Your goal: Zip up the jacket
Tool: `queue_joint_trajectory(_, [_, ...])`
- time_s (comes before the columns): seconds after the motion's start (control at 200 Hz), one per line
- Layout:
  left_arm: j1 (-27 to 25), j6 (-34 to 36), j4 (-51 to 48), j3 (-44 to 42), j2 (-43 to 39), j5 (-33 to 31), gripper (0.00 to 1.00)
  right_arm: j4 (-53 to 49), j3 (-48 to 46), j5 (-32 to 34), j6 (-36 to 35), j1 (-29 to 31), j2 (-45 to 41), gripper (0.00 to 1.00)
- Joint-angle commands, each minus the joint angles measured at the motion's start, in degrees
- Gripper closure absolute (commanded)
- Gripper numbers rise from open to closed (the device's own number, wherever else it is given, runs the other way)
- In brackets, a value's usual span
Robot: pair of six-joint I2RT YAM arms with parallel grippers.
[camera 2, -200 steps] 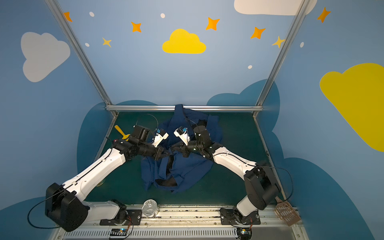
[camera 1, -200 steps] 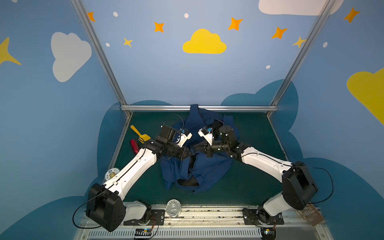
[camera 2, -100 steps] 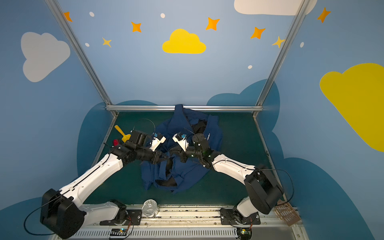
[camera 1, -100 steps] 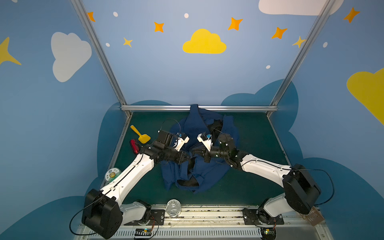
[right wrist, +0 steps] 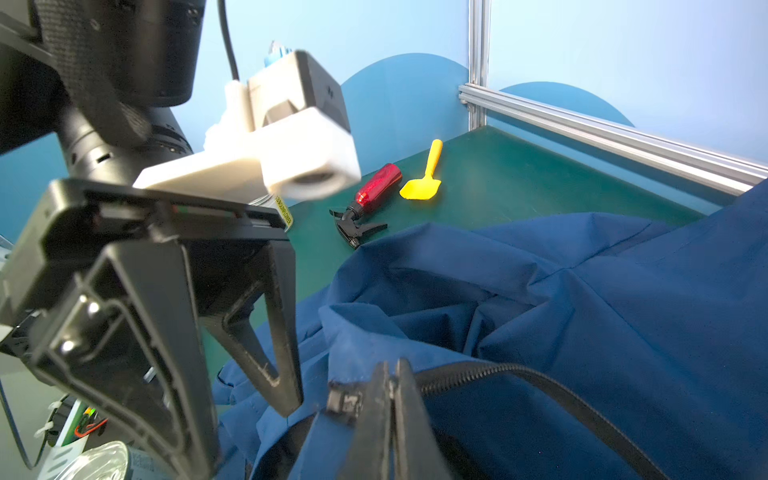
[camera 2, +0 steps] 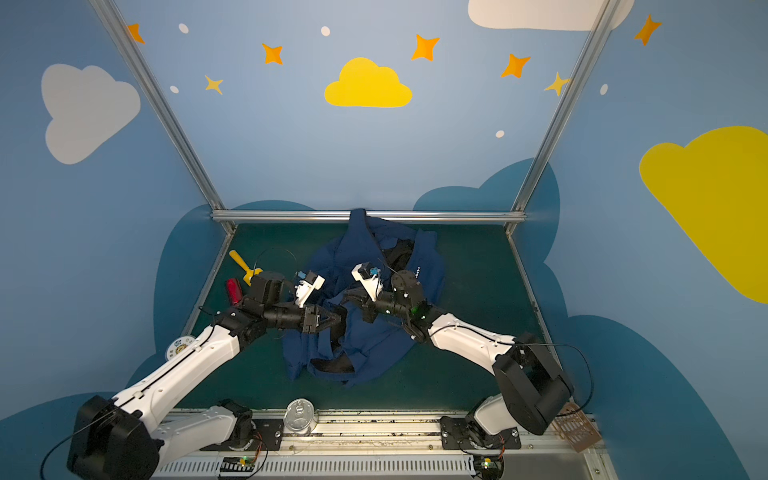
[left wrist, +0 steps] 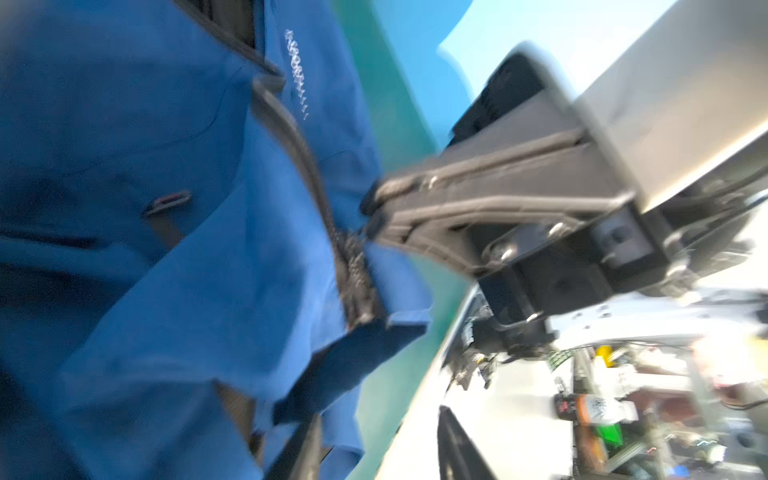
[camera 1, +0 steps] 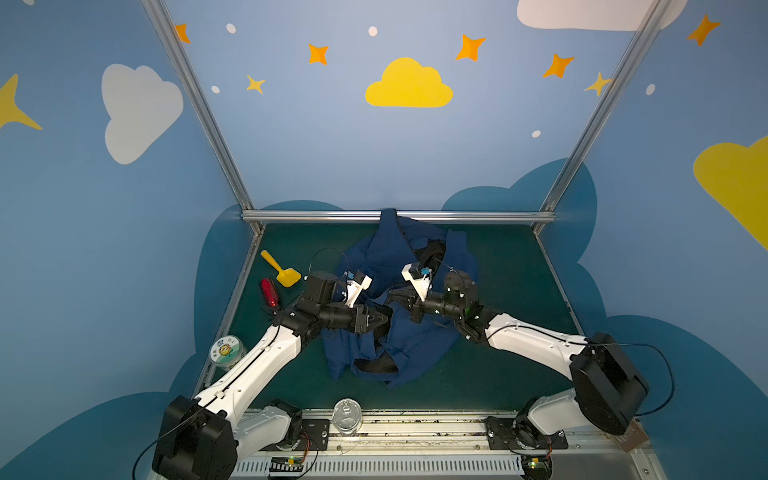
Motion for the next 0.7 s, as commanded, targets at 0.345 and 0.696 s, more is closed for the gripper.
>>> queue_joint_trajectory(0.345, [1.68,-23.44,29.40,-7.00,2.27,-0.32,0.40,2.20,-1.08,0.55,0.70,0.25,-1.95,1.00])
queue_joint_trajectory(0.696, [1.66,-25.91,33.67,-4.82,7.08,-0.36,0.58,3.28,-2.07,0.43,1.98,0.28,-2.66,1.00])
